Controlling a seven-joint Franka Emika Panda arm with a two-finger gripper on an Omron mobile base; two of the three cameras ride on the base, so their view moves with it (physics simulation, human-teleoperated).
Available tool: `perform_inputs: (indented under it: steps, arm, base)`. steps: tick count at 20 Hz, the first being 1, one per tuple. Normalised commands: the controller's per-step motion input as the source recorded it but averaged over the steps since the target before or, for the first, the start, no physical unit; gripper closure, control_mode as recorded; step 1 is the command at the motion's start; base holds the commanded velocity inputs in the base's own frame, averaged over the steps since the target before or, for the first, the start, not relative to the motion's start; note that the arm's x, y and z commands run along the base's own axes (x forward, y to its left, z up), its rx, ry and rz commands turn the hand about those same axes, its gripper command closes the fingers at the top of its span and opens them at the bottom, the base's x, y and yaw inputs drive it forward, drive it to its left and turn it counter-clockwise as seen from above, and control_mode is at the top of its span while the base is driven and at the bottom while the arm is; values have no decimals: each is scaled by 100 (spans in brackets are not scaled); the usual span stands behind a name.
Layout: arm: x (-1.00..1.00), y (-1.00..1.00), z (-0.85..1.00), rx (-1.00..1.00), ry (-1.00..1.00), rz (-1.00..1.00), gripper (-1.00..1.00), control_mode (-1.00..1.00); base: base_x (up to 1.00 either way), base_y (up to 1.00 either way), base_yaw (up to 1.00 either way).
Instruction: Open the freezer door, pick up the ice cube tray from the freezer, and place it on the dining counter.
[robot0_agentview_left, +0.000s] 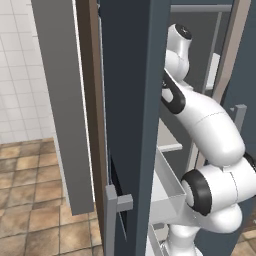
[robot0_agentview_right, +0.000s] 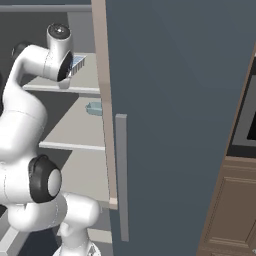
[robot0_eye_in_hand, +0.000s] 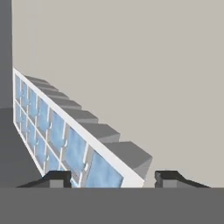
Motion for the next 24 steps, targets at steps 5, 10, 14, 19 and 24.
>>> perform_inputs:
  steps: [5,10,14,19,24]
  arm:
    - [13,0,0,0,-1,0,100,-100]
    - [3,0,0,0,-2,0,100,-100]
    - [0,0,0,0,-15,0,100,-100]
    - [-2,0,0,0,-30,-3,100,-100]
    - [0,0,0,0,-30,-3,100,-100]
  base:
    - [0,0,0]
    - [0,0,0]
    - [0,0,0]
    - [0,0,0]
    - [0,0,0]
